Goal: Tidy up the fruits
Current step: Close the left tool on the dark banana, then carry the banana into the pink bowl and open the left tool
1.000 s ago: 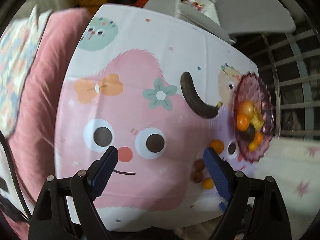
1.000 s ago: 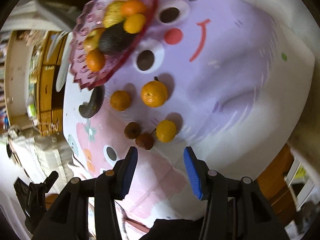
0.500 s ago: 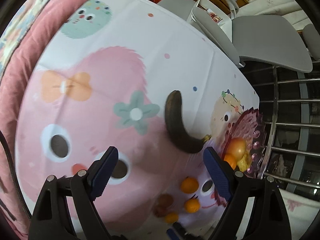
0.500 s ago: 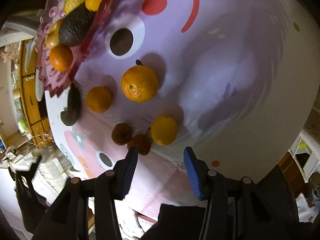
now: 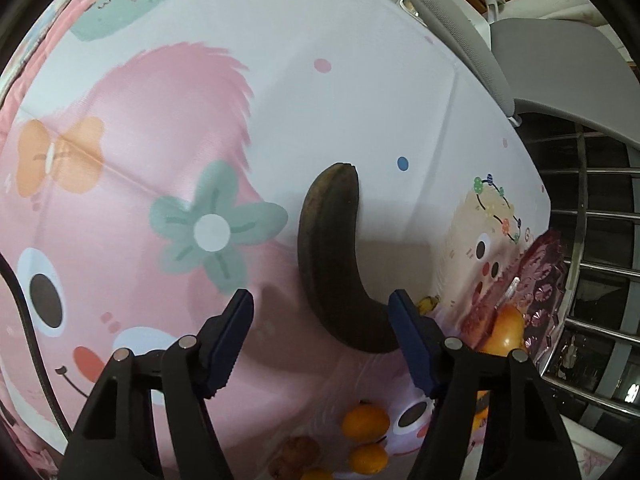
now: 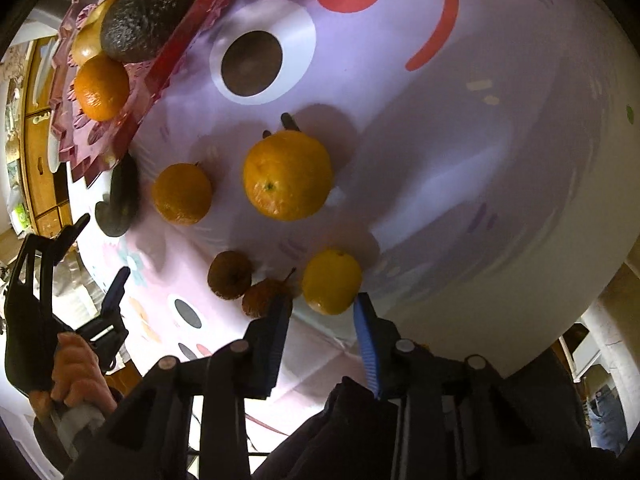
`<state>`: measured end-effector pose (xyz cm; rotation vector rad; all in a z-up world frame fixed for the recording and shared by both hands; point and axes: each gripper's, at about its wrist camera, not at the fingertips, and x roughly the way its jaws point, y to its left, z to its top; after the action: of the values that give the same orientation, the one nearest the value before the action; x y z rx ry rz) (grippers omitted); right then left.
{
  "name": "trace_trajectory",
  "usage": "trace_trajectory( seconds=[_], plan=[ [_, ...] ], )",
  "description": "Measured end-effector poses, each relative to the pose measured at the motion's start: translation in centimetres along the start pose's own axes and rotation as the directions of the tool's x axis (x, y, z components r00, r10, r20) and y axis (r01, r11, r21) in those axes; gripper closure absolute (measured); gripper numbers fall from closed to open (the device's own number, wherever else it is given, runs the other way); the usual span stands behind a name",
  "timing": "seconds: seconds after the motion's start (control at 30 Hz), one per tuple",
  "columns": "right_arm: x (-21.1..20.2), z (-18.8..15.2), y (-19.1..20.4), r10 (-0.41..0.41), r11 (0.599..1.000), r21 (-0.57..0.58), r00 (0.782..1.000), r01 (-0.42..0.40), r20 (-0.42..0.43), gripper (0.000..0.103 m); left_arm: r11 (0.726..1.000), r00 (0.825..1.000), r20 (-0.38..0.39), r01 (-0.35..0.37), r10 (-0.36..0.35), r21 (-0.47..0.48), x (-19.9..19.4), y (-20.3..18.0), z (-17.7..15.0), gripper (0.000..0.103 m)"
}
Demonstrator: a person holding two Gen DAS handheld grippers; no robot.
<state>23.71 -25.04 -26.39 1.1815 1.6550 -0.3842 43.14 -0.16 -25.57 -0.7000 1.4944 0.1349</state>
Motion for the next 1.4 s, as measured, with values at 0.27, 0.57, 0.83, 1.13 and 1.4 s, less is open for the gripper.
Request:
trace_trajectory(
  seconds=[0.27,0.57,0.83,1.13,1.4],
  plan=[
    [0.4,1.0,0.0,-0.011,1.0,0.005,1.0,0.011,-0.024,0.072,0.999,0.999,0.005,-0.046,0.046,0.01,1.9,-1.1,0.0,0.049],
    [0.5,1.6,-0.4,-0.008,1.0,-0.007,0.999,0.007,-0.047,0.073,0.994,0.995,0.048,-0.096,0.093,0.059,2.2,-2.6,0.0,0.065],
    [0.7,1.5,-0.4,0.024,0.999,-0.02,0.999,-0.025,-0.035,0.074,0.996,0.997,0.059,-0.056,0.051,0.076,1.1,-2.1,0.3,0.075],
    [-0.3,-0.7,-0.9,0.08,0.996,-0.043,0.996,-0.079,0.034,0.075,0.984,0.99,0.138,-0.027,0.003,0.174,-2.9,-1.3,-0.9,0.079],
    [-2.6,-4.1,-1.6,0.15,0.987,-0.086,0.978,-0.139,0.142,0.075,0.965,0.984,0.172,-0.004,-0.042,0.263,-7.7,-0.1,-2.9,0.079]
  ],
)
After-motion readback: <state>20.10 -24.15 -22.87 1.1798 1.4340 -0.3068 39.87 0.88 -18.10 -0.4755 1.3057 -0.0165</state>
